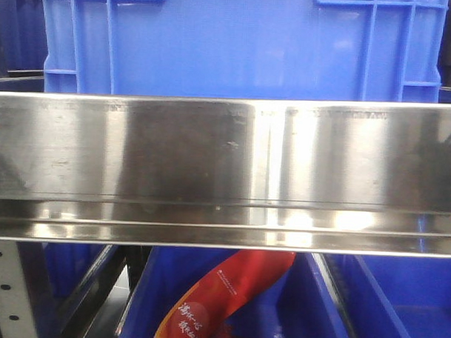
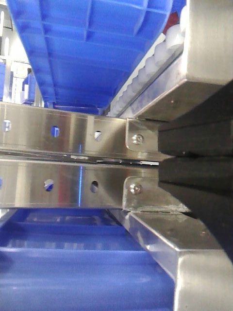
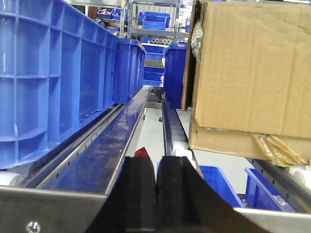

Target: Grab block from conveyor and place in blue bin

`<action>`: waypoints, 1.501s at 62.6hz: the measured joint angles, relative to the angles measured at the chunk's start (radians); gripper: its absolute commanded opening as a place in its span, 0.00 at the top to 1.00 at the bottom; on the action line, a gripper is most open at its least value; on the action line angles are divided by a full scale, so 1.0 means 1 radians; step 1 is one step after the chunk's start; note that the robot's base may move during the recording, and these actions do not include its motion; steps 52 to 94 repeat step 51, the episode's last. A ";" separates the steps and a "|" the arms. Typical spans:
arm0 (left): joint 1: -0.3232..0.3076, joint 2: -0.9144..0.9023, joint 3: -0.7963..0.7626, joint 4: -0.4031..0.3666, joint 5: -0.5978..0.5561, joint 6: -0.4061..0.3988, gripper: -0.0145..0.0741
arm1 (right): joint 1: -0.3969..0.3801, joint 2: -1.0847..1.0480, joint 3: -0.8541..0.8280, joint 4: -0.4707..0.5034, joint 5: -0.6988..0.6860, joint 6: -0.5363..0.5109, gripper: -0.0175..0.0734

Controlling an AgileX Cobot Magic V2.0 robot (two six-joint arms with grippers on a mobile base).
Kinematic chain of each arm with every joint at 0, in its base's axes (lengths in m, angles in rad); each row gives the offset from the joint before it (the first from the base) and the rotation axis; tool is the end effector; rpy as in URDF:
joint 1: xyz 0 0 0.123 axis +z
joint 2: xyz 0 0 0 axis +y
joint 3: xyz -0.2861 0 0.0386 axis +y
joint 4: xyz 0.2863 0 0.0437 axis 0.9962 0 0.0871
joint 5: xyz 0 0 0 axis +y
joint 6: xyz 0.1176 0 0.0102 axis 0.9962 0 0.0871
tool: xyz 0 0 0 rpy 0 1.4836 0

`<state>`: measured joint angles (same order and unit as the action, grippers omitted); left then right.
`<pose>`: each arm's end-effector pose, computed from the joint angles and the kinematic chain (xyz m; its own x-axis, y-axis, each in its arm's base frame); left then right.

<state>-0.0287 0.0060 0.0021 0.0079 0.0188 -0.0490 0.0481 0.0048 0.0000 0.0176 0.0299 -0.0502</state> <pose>0.1186 -0.0034 0.2117 0.0590 -0.0428 -0.9973 0.0310 0.9987 -0.0410 0.1183 0.0058 0.2114 0.0540 -0.0300 -0.9981 -0.0469 0.9984 -0.0326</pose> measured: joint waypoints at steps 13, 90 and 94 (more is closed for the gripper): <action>0.000 0.000 0.000 0.000 0.000 0.000 0.96 | 0.000 0.000 0.000 0.000 0.000 -0.003 0.99; 0.000 0.000 0.000 0.000 0.000 -0.004 0.96 | 0.000 -0.002 0.000 0.000 0.000 -0.003 0.99; 0.000 0.000 0.000 0.000 0.000 -0.004 0.96 | 0.000 -0.002 0.000 0.000 0.000 -0.003 0.99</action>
